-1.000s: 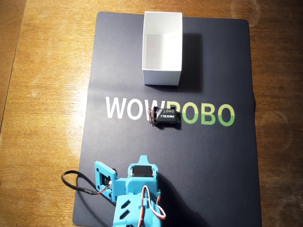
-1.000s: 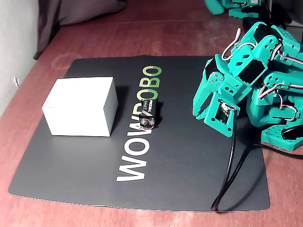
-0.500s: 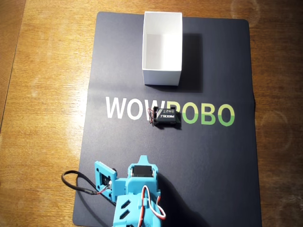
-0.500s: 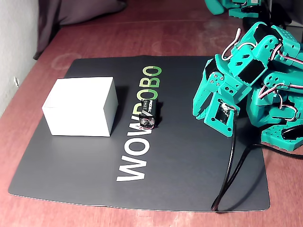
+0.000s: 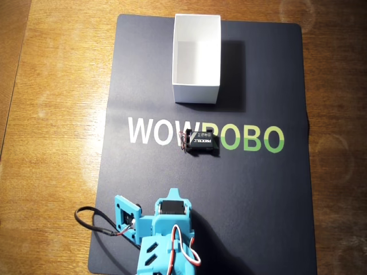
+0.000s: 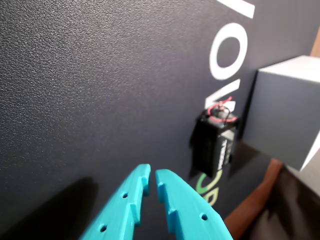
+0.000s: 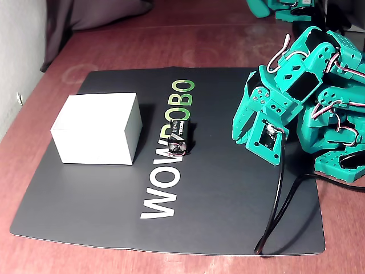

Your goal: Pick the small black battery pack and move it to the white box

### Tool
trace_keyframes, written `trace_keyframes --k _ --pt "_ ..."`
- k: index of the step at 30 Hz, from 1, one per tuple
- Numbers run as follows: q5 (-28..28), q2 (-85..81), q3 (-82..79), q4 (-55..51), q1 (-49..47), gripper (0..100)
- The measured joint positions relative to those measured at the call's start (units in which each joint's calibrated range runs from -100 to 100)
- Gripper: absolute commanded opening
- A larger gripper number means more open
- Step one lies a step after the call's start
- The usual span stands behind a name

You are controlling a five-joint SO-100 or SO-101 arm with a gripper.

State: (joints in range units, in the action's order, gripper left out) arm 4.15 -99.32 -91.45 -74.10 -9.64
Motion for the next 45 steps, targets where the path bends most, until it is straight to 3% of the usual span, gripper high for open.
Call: trace_keyframes --k 45 --pt "0.0 0.0 0.0 0.1 -0.6 1"
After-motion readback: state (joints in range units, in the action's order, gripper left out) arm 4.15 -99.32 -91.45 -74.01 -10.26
